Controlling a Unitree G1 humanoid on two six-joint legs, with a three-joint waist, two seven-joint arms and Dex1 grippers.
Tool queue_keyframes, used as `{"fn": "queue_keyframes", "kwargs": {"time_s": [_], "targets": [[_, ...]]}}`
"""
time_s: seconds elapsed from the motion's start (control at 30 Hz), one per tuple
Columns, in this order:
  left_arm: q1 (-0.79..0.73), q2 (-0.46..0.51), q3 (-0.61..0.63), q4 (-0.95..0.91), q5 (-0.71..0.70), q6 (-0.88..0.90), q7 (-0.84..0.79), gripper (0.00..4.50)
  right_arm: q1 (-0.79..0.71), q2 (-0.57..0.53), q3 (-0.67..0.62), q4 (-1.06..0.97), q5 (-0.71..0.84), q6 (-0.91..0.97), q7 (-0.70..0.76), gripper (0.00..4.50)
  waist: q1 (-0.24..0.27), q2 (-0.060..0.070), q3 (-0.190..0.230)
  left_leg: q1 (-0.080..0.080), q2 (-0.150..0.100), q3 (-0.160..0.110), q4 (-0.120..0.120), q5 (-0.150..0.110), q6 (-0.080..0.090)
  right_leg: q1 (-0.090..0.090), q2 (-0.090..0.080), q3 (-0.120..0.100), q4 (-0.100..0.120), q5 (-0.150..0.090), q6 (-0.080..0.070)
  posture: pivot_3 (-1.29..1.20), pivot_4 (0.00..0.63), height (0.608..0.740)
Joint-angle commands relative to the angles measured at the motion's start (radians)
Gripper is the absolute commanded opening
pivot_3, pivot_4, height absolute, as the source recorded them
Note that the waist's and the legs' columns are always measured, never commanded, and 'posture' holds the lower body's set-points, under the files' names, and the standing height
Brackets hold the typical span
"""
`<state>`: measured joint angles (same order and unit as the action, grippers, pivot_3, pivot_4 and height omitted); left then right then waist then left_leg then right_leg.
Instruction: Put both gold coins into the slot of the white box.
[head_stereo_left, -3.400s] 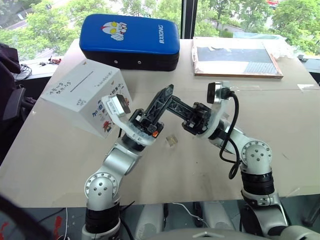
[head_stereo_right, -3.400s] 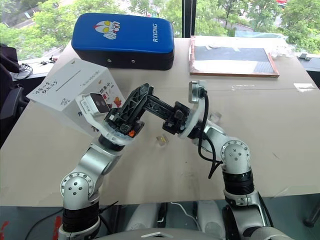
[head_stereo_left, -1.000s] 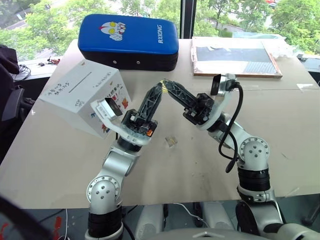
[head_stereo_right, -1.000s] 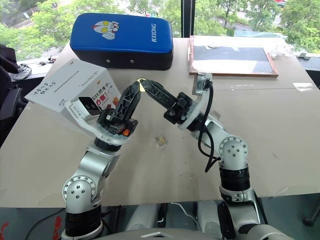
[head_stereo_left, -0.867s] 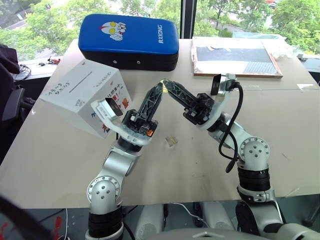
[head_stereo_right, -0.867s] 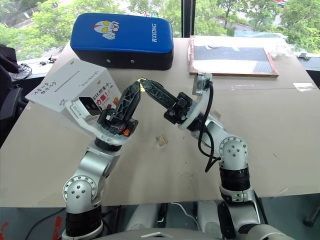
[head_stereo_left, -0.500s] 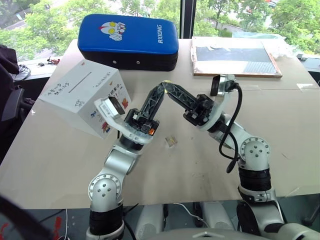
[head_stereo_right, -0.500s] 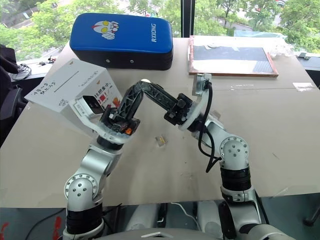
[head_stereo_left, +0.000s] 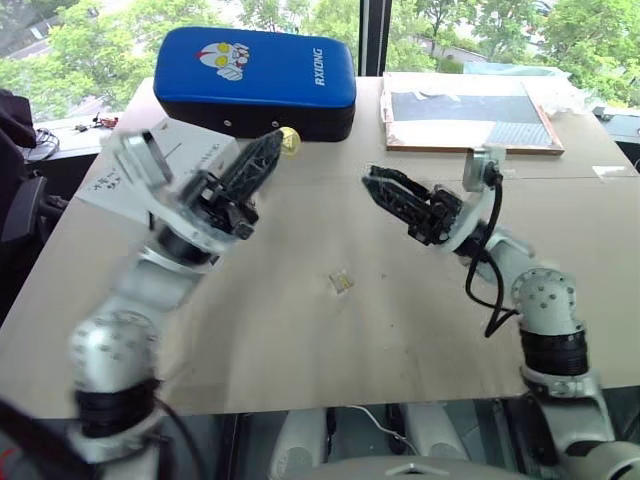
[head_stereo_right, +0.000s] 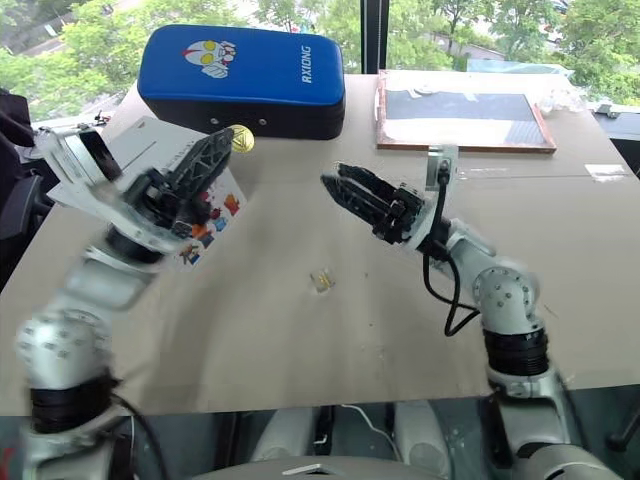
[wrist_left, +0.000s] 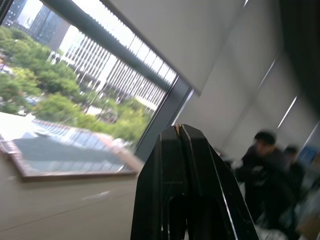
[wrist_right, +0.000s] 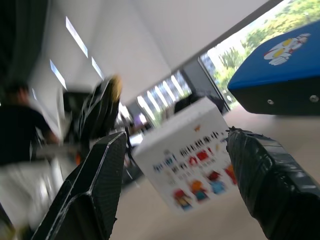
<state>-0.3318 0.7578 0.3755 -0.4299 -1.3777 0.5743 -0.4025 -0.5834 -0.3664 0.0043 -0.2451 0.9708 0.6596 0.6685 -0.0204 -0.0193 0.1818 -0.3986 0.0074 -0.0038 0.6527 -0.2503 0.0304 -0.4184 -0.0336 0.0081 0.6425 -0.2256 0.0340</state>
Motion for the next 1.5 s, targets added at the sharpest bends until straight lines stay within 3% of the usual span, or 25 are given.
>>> {"fn": "queue_keyframes", "kwargs": {"time_s": [0.03, 0.2, 0.3, 0.53, 0.7, 1.13, 1.47, 1.5], "targets": [[-0.016, 0.160, 0.078, 0.076, 0.102, 0.045, -0.110, 0.00, -0.058, -0.050, 0.070, -0.055, -0.138, -0.096, 0.142, 3.41, 0.000, 0.000, 0.000, 0.000, 0.000, 0.000, -0.001, 0.000, 0.000, 0.000, 0.000, 0.000, 0.000, -0.001, 0.002, 0.00, 0.150, 0.740], [0.054, 0.335, 0.104, 0.204, 0.349, 0.031, -0.231, 0.00, -0.087, -0.053, 0.118, -0.045, -0.248, -0.170, 0.202, 3.41, 0.005, 0.000, 0.000, -0.002, 0.001, 0.000, -0.005, 0.000, 0.000, -0.003, -0.001, -0.001, 0.000, -0.001, 0.001, 0.00, 0.150, 0.740], [0.085, 0.377, 0.106, 0.279, 0.452, 0.009, -0.266, 0.00, -0.088, -0.046, 0.134, -0.041, -0.279, -0.186, 0.215, 3.41, 0.004, 0.000, 0.001, -0.004, 0.000, 0.001, -0.005, 0.000, -0.001, -0.006, -0.002, 0.001, 0.000, -0.001, 0.002, 0.00, 0.150, 0.740], [0.031, 0.354, 0.073, 0.422, 0.600, -0.030, -0.341, 0.00, -0.079, -0.012, 0.128, -0.022, -0.336, -0.204, 0.203, 3.41, 0.009, -0.001, 0.001, -0.016, 0.000, -0.002, -0.001, 0.003, -0.005, -0.016, -0.005, -0.004, 0.001, 0.000, 0.001, 0.00, 0.150, 0.740], [-0.012, 0.338, 0.038, 0.505, 0.665, -0.027, -0.395, 0.00, -0.074, 0.005, 0.118, -0.022, -0.347, -0.204, 0.194, 3.41, 0.008, -0.001, 0.001, -0.017, -0.002, -0.002, -0.001, 0.003, -0.005, -0.016, -0.008, -0.005, 0.001, 0.000, 0.001, 0.00, 0.150, 0.740], [-0.134, 0.383, -0.066, 0.787, 0.809, -0.030, -0.618, 0.00, -0.064, 0.031, 0.118, -0.038, -0.367, -0.197, 0.170, 3.41, 0.004, -0.001, 0.000, -0.013, -0.002, -0.001, 0.001, 0.001, -0.001, -0.016, -0.007, -0.005, 0.012, 0.000, 0.002, 0.00, 0.150, 0.740], [-0.255, 0.366, -0.140, 0.936, 0.912, -0.085, -0.688, 0.00, -0.046, 0.045, 0.123, -0.066, -0.373, -0.190, 0.137, 3.41, 0.004, -0.001, -0.001, -0.001, -0.001, 0.002, 0.003, 0.001, -0.001, -0.009, -0.004, 0.001, 0.020, -0.001, 0.001, 0.00, 0.150, 0.740], [-0.261, 0.361, -0.143, 0.939, 0.919, -0.100, -0.695, 0.27, -0.045, 0.047, 0.124, -0.068, -0.373, -0.189, 0.133, 3.45, 0.004, 0.000, -0.001, 0.000, -0.001, 0.002, 0.003, 0.001, -0.001, -0.009, -0.003, 0.002, 0.020, -0.001, 0.001, 0.00, 0.150, 0.740]]}}
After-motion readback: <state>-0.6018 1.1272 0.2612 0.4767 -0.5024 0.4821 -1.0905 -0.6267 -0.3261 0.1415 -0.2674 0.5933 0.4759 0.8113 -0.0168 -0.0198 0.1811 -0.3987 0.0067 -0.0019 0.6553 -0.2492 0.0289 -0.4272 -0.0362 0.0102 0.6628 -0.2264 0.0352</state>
